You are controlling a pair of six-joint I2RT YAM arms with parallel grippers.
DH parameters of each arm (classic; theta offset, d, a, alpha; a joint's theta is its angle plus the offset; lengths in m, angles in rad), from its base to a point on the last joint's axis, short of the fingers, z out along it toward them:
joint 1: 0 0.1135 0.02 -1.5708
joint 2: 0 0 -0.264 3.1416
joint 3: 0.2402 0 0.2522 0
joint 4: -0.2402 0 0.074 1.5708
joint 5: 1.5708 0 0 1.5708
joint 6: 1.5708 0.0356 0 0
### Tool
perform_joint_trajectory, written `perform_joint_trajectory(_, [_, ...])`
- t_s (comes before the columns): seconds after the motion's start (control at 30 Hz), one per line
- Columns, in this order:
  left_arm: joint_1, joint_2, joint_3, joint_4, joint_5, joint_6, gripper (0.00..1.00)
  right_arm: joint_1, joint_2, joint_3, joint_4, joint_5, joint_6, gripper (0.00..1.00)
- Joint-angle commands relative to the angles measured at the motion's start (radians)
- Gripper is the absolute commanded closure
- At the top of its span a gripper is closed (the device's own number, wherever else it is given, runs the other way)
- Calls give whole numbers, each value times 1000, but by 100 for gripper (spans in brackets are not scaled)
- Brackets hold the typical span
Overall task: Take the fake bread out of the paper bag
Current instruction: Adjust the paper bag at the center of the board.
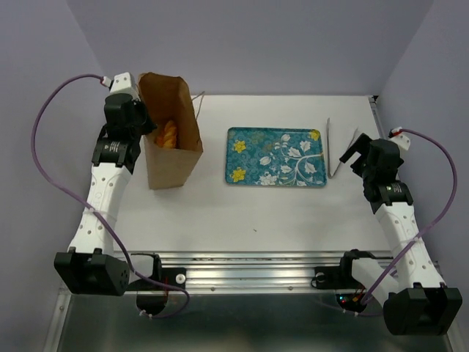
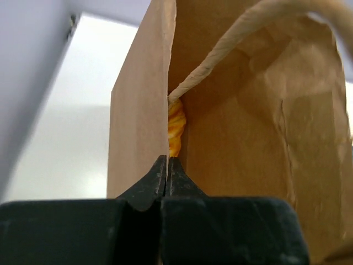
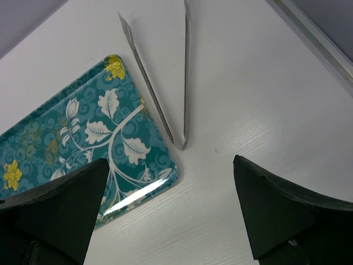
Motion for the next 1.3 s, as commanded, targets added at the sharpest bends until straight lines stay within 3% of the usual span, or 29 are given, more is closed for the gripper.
perform_joint_trajectory(0.0, [1, 99, 175, 278, 114, 341, 100, 7, 5, 20, 48, 29, -23, 0])
perform_joint_trajectory(0.1, [-5, 251, 324, 266, 257, 603, 100, 7, 9, 14, 48, 36, -30, 0])
perform_joint_trajectory(0.23, [-59, 414, 415, 228, 207, 918, 100, 7, 3, 10, 45, 69, -44, 0])
perform_joint_trajectory(0.33, [-117, 454, 370, 175, 210, 1032, 100, 7, 3, 8, 43, 93, -53, 0])
perform_joint_trajectory(0.4, [-149, 477, 259, 174, 187, 1115, 100, 7, 2, 8, 39, 107, -58, 0])
perform_joint_trajectory(0.6, [-215, 517, 83, 186, 158, 1044, 100, 7, 15, 11, 39, 124, -62, 0])
perform_joint_trajectory(0.97, [-218, 240, -174, 379, 302, 961, 100, 7, 127, 8, 39, 95, -55, 0])
perform_joint_trajectory(1.27, [-220, 167, -300, 411, 302, 940, 100, 7, 307, 34, 66, 105, 8, 0])
